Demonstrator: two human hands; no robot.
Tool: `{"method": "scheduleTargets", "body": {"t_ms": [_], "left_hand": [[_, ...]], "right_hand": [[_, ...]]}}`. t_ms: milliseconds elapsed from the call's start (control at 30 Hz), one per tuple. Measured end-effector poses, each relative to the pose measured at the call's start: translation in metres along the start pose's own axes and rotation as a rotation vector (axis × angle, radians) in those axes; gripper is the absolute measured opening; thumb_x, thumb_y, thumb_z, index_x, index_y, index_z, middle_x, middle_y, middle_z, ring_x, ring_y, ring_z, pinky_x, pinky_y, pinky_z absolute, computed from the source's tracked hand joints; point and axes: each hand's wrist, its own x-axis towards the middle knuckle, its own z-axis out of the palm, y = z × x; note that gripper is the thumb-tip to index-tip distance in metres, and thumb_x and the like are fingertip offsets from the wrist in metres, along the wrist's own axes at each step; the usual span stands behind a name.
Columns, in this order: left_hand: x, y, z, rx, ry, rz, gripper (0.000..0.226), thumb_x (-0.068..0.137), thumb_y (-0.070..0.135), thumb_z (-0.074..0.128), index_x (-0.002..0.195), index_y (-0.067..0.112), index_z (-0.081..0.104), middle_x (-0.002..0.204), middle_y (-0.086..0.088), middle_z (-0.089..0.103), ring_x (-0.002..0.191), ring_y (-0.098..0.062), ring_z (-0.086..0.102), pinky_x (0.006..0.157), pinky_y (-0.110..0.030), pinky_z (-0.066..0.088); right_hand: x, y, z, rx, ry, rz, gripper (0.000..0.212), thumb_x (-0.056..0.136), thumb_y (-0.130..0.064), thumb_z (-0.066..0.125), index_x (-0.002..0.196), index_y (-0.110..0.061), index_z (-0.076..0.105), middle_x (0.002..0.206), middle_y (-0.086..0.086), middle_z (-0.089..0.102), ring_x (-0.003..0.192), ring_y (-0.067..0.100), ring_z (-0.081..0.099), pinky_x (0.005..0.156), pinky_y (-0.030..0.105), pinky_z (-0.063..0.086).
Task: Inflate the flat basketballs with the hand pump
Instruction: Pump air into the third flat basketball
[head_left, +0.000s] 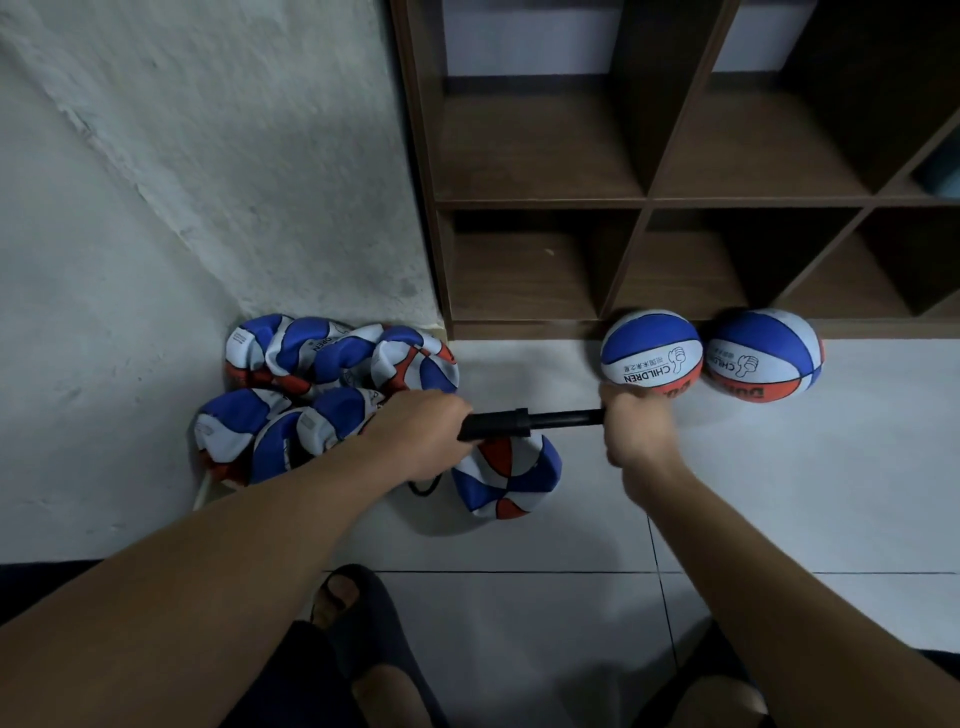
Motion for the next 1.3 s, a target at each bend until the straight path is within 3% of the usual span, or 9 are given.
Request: {"method": "scheduleTargets", "body": {"t_ms": [167, 367, 467, 633, 733, 833, 933, 1100, 1300], "left_hand": [[0.000, 0.016, 0.001, 0.011, 0.038, 0.022, 0.026, 0.099, 0.038, 0.063, 0.078, 0.032, 0.048, 0.075, 0.005, 0.062, 0.065, -0.018, 0.063, 0.058, -0.035, 0.053], [0.001, 0.024, -0.002, 0.010, 0.088, 0.052, 0.027, 0.101, 0.045, 0.060, 0.079, 0.032, 0.050, 0.071, 0.007, 0.059, 0.060, -0.014, 0.058, 0.052, -0.034, 0.047], [-0.001, 0.026, -0.006, 0.019, 0.062, 0.084, 0.029, 0.102, 0.048, 0.058, 0.079, 0.033, 0.048, 0.072, 0.007, 0.059, 0.061, -0.013, 0.058, 0.054, -0.034, 0.047], [-0.002, 0.015, -0.014, 0.074, 0.037, 0.111, 0.026, 0.102, 0.047, 0.056, 0.082, 0.030, 0.053, 0.072, 0.005, 0.060, 0.062, -0.016, 0.061, 0.057, -0.036, 0.053], [0.001, -0.008, -0.018, 0.036, -0.021, 0.035, 0.031, 0.100, 0.045, 0.058, 0.075, 0.027, 0.055, 0.070, 0.004, 0.061, 0.061, -0.017, 0.061, 0.061, -0.039, 0.057], [0.003, -0.014, -0.021, 0.009, -0.045, 0.003, 0.035, 0.101, 0.048, 0.057, 0.074, 0.026, 0.058, 0.071, 0.003, 0.062, 0.063, -0.018, 0.062, 0.057, -0.035, 0.049], [0.003, -0.003, -0.020, 0.026, -0.027, 0.016, 0.036, 0.102, 0.048, 0.058, 0.074, 0.026, 0.059, 0.070, 0.003, 0.062, 0.062, -0.019, 0.062, 0.054, -0.033, 0.045], [0.000, 0.020, -0.014, 0.062, 0.012, 0.017, 0.027, 0.098, 0.038, 0.061, 0.074, 0.026, 0.058, 0.071, 0.003, 0.062, 0.061, -0.020, 0.062, 0.055, -0.035, 0.051], [0.002, 0.034, -0.010, 0.096, 0.018, 0.073, 0.029, 0.097, 0.034, 0.062, 0.071, 0.027, 0.050, 0.070, 0.002, 0.059, 0.058, -0.021, 0.060, 0.051, -0.032, 0.041]], "right_hand": [[-0.023, -0.010, 0.019, -0.084, -0.032, -0.127, 0.036, 0.111, -0.034, 0.048, 0.093, -0.006, 0.063, 0.072, 0.007, 0.056, 0.065, 0.021, 0.052, 0.063, 0.036, 0.041], [-0.032, -0.011, 0.030, -0.097, -0.108, -0.135, 0.041, 0.112, -0.040, 0.049, 0.093, -0.006, 0.061, 0.069, 0.003, 0.052, 0.065, 0.020, 0.053, 0.062, 0.036, 0.042], [-0.026, -0.007, 0.029, -0.106, -0.153, -0.065, 0.039, 0.109, -0.043, 0.056, 0.088, -0.010, 0.060, 0.068, 0.004, 0.050, 0.065, 0.020, 0.051, 0.062, 0.035, 0.043], [0.003, 0.006, 0.001, 0.043, -0.416, 0.141, 0.037, 0.105, -0.038, 0.066, 0.083, -0.011, 0.054, 0.066, 0.007, 0.046, 0.052, 0.018, 0.037, 0.052, 0.032, 0.034], [0.023, 0.009, -0.023, 0.042, -0.241, 0.152, 0.024, 0.104, -0.031, 0.061, 0.086, -0.019, 0.049, 0.068, 0.005, 0.044, 0.052, 0.017, 0.033, 0.047, 0.028, 0.030], [0.029, 0.007, -0.027, -0.053, -0.125, 0.088, 0.012, 0.096, -0.022, 0.052, 0.087, -0.020, 0.045, 0.073, 0.007, 0.040, 0.060, 0.021, 0.030, 0.048, 0.028, 0.025], [0.015, 0.006, -0.010, -0.094, -0.062, 0.028, 0.016, 0.098, -0.021, 0.050, 0.083, -0.017, 0.050, 0.076, 0.007, 0.046, 0.069, 0.025, 0.039, 0.053, 0.034, 0.033], [-0.012, 0.008, 0.015, -0.146, -0.078, -0.088, 0.035, 0.110, -0.027, 0.046, 0.091, 0.001, 0.057, 0.075, 0.013, 0.050, 0.069, 0.025, 0.047, 0.062, 0.039, 0.039], [-0.022, 0.012, 0.029, -0.140, -0.123, -0.078, 0.041, 0.112, -0.033, 0.044, 0.078, -0.012, 0.050, 0.067, 0.004, 0.044, 0.064, 0.022, 0.044, 0.059, 0.034, 0.035]]}}
